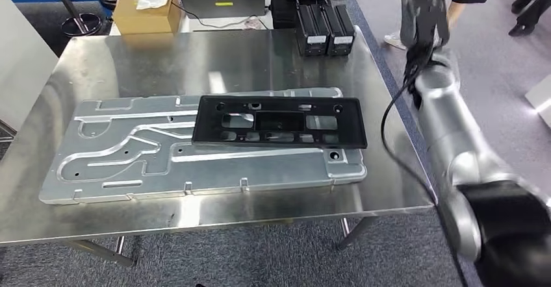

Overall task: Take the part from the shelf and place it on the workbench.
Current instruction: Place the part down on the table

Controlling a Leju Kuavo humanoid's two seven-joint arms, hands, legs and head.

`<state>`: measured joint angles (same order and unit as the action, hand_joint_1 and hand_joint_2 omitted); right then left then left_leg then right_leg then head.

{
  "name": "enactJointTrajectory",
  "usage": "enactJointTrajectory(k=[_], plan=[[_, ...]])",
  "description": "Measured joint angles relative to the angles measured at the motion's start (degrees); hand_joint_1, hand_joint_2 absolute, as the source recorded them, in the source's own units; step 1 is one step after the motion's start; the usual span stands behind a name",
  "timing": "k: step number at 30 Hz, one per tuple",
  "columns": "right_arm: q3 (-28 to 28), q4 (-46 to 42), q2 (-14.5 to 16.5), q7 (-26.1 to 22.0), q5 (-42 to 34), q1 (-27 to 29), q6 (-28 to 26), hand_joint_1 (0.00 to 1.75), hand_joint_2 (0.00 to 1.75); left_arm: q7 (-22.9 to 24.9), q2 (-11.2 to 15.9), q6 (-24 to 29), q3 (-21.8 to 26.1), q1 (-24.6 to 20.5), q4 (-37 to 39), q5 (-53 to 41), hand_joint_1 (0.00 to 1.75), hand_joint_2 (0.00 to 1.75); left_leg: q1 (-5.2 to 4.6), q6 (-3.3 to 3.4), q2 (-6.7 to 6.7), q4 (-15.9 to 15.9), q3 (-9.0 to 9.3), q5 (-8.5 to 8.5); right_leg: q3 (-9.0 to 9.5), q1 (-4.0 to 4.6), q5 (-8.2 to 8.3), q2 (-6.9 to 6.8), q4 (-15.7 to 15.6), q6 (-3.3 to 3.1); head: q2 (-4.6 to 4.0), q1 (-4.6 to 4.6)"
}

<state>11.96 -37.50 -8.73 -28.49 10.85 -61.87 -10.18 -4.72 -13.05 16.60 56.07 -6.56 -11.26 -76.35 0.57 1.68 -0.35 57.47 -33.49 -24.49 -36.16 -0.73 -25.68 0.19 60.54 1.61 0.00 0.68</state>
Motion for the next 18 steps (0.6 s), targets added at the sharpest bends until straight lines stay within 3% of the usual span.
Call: enactJointTrajectory(k=[3, 4, 5, 6, 8, 10, 13, 15, 18], plan=[[-0.3, -8.7, 0.0, -1.3, -1.3, 9.6, 0.4, 0.00, 0.00, 0.2, 0.0, 0.5, 0.4, 0.2, 0.0, 0.5, 0.00, 0.00, 0.09, 0.32, -0.13, -0.3, 0.13, 0.21, -4.79, -0.18, -5.17, -0.04, 10.3, 0.57, 0.01, -0.08], [-0.3, -11.4, 0.0, -1.8, -1.2, 13.0, 0.4, 0.00, 0.00, 0.2, 0.0, 0.7, 0.6, 0.3, 0.0, 0.7, 0.00, 0.00, 0.09, 0.31, -0.23, -0.3, 0.13, 0.19, -6.08, -0.22, -5.87, -0.04, 12.9, 0.68, 0.00, -0.08], [-0.2, -14.0, 0.1, -2.2, -0.9, 16.4, 0.2, 0.00, 0.00, 0.2, 0.0, 0.9, 0.8, 0.4, 0.0, 0.9, 0.00, 0.00, 0.09, 0.26, -0.34, -0.3, 0.14, 0.14, -6.40, -0.29, -5.44, -0.05, 13.3, 0.70, 0.01, -0.09], [0.1, -16.4, 0.4, -2.6, -0.4, 19.7, -0.3, 0.00, 0.00, 0.3, 0.0, 1.2, 0.9, 0.4, 0.0, 1.1, 0.00, 0.00, 0.09, 0.16, -0.44, -0.2, 0.18, 0.06, -5.53, -0.35, -3.99, -0.06, 11.4, 0.66, 0.01, -0.09], [0.8, -20.9, 1.2, -3.4, 0.5, 25.5, -1.7, 0.00, 0.00, 0.3, 0.0, 1.6, 1.1, 0.4, 0.0, 1.5, 0.00, 0.00, 0.01, -0.26, -0.56, -0.1, 0.28, -0.24, -1.58, -0.42, -0.37, -0.13, 3.5, 0.37, 0.01, -0.10], [1.7, -24.2, 2.4, -4.2, 0.9, 30.4, -3.2, 0.00, 0.00, 0.2, 0.0, 2.0, 1.4, 0.4, 0.0, 1.8, 0.00, 0.00, -0.20, -0.82, -0.58, 0.2, 0.29, -0.57, 1.04, -0.19, 1.19, -0.13, -1.8, -0.18, 0.01, -0.05], [3.0, -27.9, 4.7, -5.2, 1.4, 37.5, -5.7, 0.00, 0.00, 0.1, 0.0, 2.5, 1.9, 0.4, 0.0, 2.1, 0.00, 0.00, -0.22, -1.79, -0.57, 0.1, 0.41, -0.91, 1.33, 0.03, 1.09, -0.13, -2.4, -1.22, 0.00, -0.03], [4.1, -29.6, 6.4, -5.4, 2.2, 41.3, -7.3, 0.00, 0.00, 0.1, 0.0, 2.7, 2.2, 0.5, 0.0, 2.3, 0.00, 0.00, -0.11, -2.44, -0.38, 2.1, -0.31, -2.61, 1.45, -0.14, 1.18, -0.18, -2.6, -2.07, 0.00, 0.03], [5.7, -30.6, 8.8, -4.9, 3.4, 45.8, -9.1, 0.00, 0.00, 0.1, 0.1, 3.0, 2.4, 0.5, 0.0, 2.5, 0.00, 0.00, -0.02, -2.99, -0.13, 13.0, -5.02, -8.40, 1.47, -0.01, 1.09, -0.23, -2.7, -2.80, 0.00, 0.14]])
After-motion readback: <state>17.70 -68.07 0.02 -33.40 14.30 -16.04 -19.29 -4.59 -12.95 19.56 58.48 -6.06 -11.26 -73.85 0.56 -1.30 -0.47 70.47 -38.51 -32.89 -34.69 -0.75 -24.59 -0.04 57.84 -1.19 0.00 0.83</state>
